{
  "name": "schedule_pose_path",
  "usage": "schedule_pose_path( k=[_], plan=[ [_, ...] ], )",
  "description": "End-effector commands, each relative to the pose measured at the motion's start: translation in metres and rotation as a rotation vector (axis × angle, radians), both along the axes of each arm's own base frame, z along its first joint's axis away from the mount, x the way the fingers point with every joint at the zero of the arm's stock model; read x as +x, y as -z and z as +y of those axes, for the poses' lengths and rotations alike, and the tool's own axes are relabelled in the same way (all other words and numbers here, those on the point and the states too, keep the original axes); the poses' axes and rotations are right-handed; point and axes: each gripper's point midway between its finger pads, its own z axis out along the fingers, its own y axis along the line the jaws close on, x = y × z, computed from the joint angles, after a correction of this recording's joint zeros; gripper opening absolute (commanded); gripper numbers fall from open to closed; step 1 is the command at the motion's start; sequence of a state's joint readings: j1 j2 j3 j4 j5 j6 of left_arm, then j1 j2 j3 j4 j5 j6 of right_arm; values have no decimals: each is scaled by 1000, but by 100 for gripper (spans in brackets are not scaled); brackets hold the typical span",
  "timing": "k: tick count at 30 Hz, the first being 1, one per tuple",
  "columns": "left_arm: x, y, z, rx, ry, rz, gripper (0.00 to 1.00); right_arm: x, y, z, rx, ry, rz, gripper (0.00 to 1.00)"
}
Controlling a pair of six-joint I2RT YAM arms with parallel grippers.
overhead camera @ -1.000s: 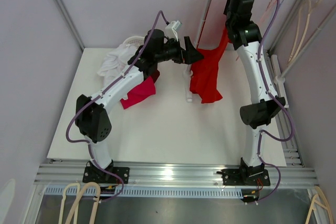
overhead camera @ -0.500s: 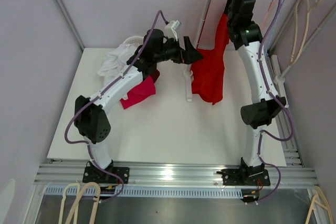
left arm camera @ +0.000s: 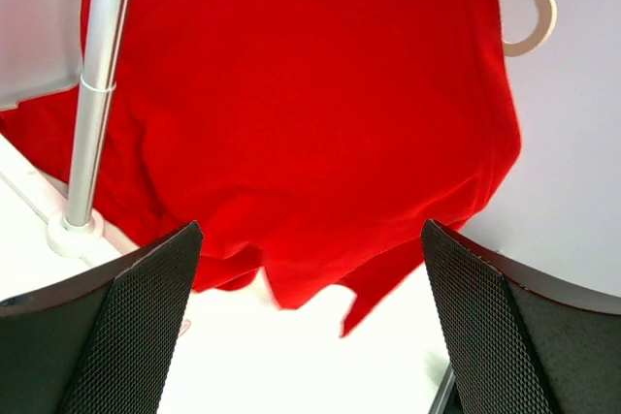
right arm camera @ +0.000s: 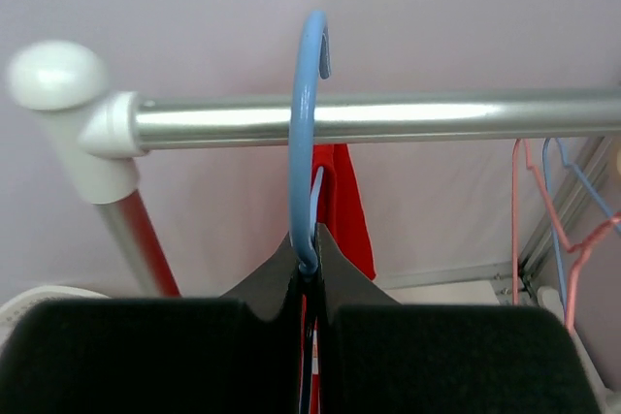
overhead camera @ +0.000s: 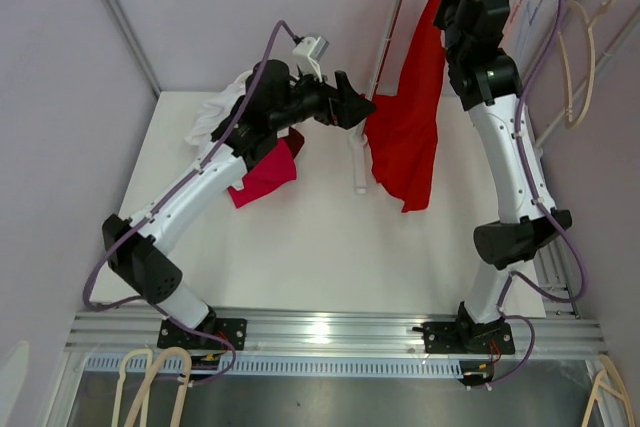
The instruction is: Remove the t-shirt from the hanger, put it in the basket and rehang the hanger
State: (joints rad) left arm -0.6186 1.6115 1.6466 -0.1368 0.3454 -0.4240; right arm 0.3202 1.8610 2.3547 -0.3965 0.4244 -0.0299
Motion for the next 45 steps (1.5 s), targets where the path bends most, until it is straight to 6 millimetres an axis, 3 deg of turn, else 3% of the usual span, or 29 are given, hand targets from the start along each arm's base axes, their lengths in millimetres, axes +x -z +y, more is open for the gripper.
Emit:
schedule_pose_path(
  k=[1, 7, 10, 11, 12, 13, 14, 16, 17, 18, 19, 20, 21, 22, 23, 26, 30, 36, 40, 41, 44, 45],
  plan=[
    [-15, -33, 18, -19, -41, -111, 99, -43, -66, -6, 29, -29, -173, 0],
    [-31, -28, 26, 4, -56, -109, 100, -57, -53, -7, 69, -6, -111, 0],
    [-52, -32, 25, 28, -52, -161, 99, -70, -39, -7, 131, 17, -59, 0],
    [-67, -34, 16, 32, -27, -192, 100, -75, -36, -11, 173, 57, -55, 0],
    [-78, -35, 20, 61, -29, -257, 100, -80, -31, -9, 177, 70, -35, 0],
    [-80, -30, 22, 72, -70, -299, 99, -90, -28, 3, 190, 70, -24, 0],
    [-101, -34, 13, 60, -43, -346, 99, -99, -23, -5, 199, 166, -14, 0],
    [-121, -24, 19, 60, -54, -431, 99, -115, -15, 9, 199, 202, 5, 0],
    [-136, -16, 15, 57, -42, -440, 99, -124, -9, 5, 204, 249, 13, 0],
    [-145, -17, 16, 45, -37, -461, 99, -129, -5, 9, 226, 244, 19, 0],
    [-168, -34, 19, -19, -12, -501, 99, -133, -2, 12, 243, 238, 24, 0],
    [-174, -8, 18, 17, -8, -489, 100, -142, 1, 16, 257, 222, 30, 0],
    [-181, -5, 18, 24, -8, -513, 100, -147, 3, 16, 287, 232, 30, 0],
    [-203, -16, 16, -18, 18, -558, 100, -152, 4, 18, 293, 225, 32, 0],
    [-209, -1, 14, 2, 21, -567, 100, -155, 4, 21, 293, 215, 35, 0],
    [-209, 25, 14, 55, -42, -562, 99, -169, 5, 29, 313, 172, 50, 0],
    [-192, 60, 14, 127, -129, -524, 99, -182, 4, 42, 321, 118, 58, 0],
    [-168, 83, 6, 215, -248, -475, 99, -187, -1, 49, 305, 100, 49, 0],
    [-167, 80, -8, 218, -235, -472, 98, -187, -1, 53, 296, 90, 49, 0],
    [-168, 79, -10, 212, -223, -472, 96, -185, 0, 53, 293, 95, 49, 0],
    [-176, 71, -13, 182, -185, -473, 75, -183, 3, 57, 278, 93, 55, 0],
    [-179, 70, -12, 173, -180, -469, 50, -181, 5, 57, 267, 97, 56, 0]
  ],
)
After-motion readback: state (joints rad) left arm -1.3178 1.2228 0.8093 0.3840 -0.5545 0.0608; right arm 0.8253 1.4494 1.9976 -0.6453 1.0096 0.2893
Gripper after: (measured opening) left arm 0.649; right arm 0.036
